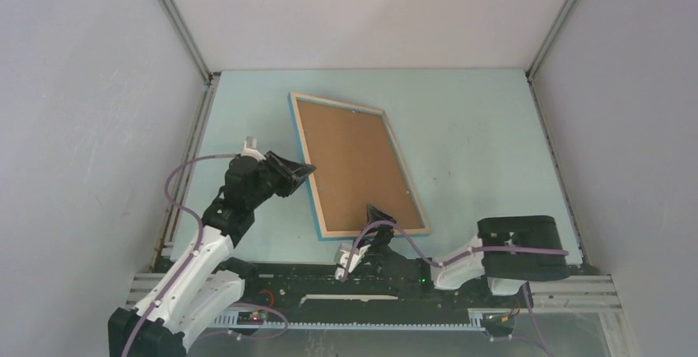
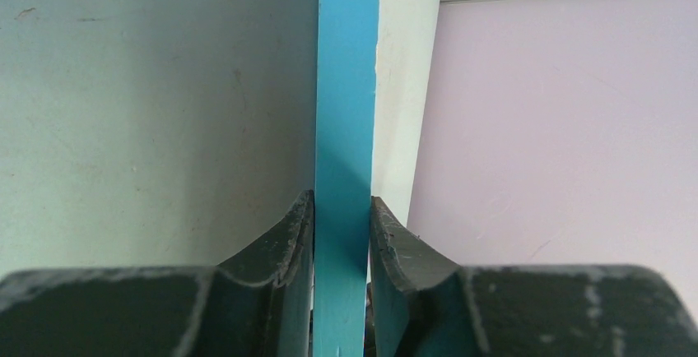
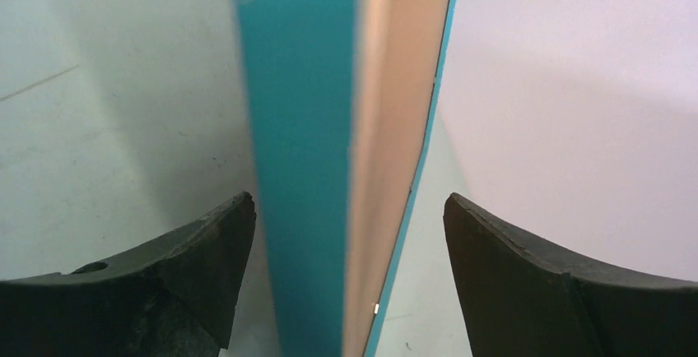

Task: Put the photo into the frame
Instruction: Turn over the photo frame at the center of the board.

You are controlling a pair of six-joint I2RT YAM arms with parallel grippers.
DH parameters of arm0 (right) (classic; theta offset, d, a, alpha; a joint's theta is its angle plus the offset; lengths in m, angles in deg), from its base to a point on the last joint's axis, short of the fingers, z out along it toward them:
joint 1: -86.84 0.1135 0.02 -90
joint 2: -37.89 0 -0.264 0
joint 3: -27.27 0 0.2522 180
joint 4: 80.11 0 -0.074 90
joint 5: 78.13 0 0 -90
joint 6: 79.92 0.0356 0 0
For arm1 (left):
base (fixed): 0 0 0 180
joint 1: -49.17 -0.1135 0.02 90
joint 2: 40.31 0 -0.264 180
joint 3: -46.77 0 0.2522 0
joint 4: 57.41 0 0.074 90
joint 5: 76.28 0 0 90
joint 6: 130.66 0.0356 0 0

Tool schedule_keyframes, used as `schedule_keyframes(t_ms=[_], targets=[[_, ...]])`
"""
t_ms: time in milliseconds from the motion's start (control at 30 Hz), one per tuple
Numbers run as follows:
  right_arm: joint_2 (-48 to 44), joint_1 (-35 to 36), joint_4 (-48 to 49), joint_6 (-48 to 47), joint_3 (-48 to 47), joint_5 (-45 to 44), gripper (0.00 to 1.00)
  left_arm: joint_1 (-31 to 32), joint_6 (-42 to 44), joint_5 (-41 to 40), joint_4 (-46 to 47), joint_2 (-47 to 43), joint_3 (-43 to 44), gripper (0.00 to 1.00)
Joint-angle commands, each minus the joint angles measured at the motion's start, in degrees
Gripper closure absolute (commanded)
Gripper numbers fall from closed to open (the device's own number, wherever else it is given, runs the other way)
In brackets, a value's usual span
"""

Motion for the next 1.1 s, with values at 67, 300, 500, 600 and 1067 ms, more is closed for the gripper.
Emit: schedule_keyframes(t_ms=[67, 300, 500, 600, 1067], targets=[[9.2, 1.2, 16.9, -7.3, -3.7, -5.3, 0.21, -0.3, -1.3, -0.7, 2.2, -1.2, 6.7, 1.0], [10.7, 0.8, 15.6, -4.2, -6.6, -5.2, 0.54, -0.2, -1.2, -1.5, 1.6, -0.8, 7.8, 1.0], [7.3, 0.3, 11.2, 1.0, -6.8, -3.9, 0.96, -0.2, -1.2, -1.4, 1.2, -0.2, 8.8, 1.0], [6.0, -0.1, 10.8, 2.8, -6.7, -4.2, 1.0, -0.2, -0.3, -1.3, 1.6, -0.6, 8.9, 1.0], [-12.7, -2.9, -11.1, 28.3, -6.7, 1.7, 1.0, -0.2, 12.5, -1.8, 0.8, -7.2, 12.9, 0.09]])
